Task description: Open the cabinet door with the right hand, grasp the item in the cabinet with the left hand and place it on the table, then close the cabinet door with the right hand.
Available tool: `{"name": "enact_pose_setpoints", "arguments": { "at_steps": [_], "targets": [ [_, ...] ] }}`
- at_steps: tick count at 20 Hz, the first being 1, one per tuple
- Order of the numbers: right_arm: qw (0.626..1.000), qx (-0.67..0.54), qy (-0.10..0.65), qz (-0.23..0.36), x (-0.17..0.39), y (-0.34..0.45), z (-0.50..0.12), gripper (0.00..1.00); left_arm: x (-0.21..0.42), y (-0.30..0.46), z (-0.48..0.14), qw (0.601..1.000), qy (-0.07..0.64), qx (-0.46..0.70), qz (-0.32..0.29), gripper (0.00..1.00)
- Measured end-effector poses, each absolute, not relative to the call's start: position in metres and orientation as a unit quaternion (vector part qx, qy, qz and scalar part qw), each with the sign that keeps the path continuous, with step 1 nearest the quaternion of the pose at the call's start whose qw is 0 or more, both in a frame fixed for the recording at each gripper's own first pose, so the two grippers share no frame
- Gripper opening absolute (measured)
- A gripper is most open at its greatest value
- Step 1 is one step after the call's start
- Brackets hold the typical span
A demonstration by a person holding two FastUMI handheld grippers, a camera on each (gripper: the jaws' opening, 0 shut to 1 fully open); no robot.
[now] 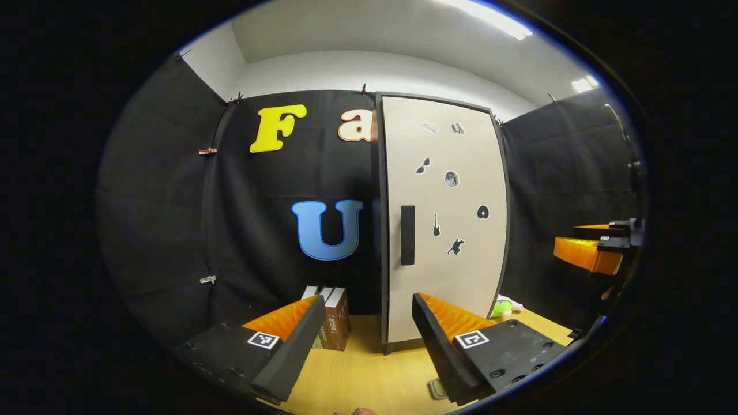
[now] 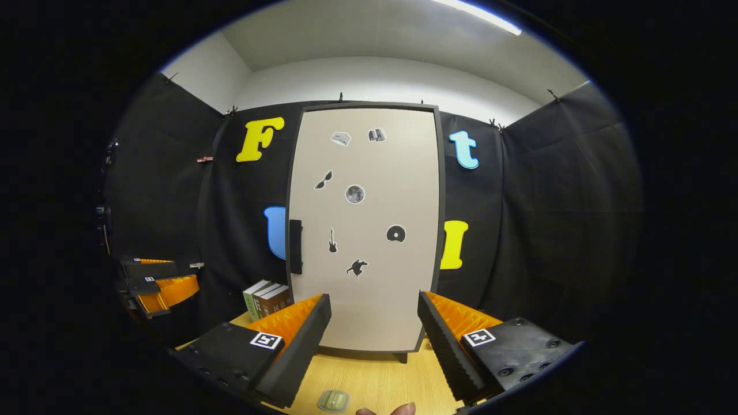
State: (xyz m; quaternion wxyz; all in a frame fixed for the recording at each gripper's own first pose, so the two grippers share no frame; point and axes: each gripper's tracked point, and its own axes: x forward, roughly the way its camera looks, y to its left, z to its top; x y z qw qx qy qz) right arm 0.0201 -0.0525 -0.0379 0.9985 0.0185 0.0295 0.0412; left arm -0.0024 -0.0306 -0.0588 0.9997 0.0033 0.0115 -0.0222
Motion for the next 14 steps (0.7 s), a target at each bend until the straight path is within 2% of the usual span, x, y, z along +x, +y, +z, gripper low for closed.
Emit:
{"name": "enact_pose_setpoints", "arguments": {
  "at_steps": [14],
  "targets": [
    [0.999, 0.016, 0.025, 0.039, 0.0211, -0.0597, -0.0373, 0.98, -0.0027, -0.0376, -0.056, 1.0, 0.01, 0.008, -0.023, 0.95]
  ]
}}
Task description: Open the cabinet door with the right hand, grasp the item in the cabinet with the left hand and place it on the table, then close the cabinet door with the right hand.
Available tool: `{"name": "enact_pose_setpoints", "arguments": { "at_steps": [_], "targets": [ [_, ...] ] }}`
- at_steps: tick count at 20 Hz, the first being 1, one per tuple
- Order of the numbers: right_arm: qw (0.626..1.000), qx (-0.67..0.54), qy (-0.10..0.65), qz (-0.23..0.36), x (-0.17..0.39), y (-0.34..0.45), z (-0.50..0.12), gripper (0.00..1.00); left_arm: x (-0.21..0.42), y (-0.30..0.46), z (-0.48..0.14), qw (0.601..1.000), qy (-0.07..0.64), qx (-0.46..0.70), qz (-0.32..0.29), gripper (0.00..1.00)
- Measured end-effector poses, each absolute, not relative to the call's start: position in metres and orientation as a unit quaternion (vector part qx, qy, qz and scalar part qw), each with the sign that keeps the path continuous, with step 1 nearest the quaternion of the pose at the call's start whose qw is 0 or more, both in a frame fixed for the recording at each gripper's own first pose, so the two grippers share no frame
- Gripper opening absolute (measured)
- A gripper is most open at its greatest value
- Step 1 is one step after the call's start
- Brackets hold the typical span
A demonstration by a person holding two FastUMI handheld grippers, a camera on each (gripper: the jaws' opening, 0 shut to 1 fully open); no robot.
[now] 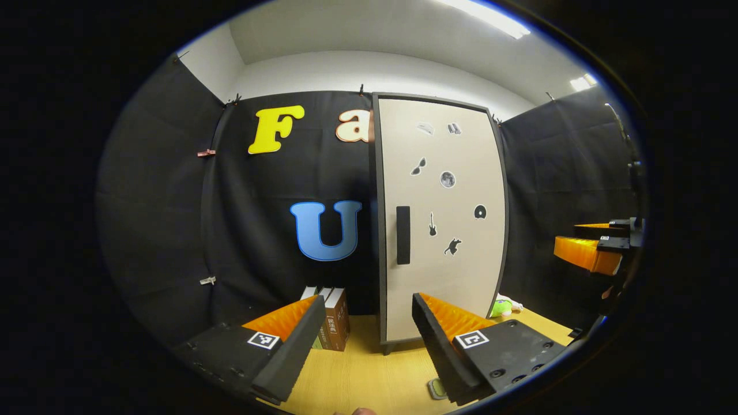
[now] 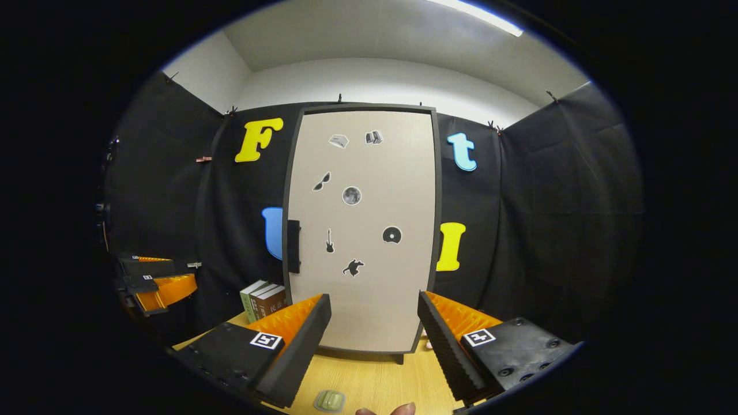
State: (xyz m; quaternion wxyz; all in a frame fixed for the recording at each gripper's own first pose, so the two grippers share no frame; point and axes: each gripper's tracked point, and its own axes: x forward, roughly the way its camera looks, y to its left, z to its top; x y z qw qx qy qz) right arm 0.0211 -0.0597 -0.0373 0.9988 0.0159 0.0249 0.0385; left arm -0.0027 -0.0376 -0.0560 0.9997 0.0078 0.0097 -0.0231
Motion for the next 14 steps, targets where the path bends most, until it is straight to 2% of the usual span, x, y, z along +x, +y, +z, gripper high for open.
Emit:
{"name": "enact_pose_setpoints", "arguments": {
  "at_steps": [8, 12, 14],
  "targets": [
    [0.999, 0.013, 0.017, 0.04, 0.043, -0.068, -0.054, 0.98, 0.017, -0.063, -0.054, 0.999, -0.013, -0.001, -0.044, 0.95],
    [0.997, 0.058, 0.025, 0.048, 0.065, -0.074, -0.079, 0.98, 0.033, -0.085, -0.068, 0.998, -0.001, -0.014, -0.053, 0.95],
    [0.994, 0.082, 0.039, 0.057, 0.075, -0.079, -0.098, 0.98, 0.036, -0.09, -0.074, 0.999, 0.003, 0.007, -0.036, 0.95]
  ]
}}
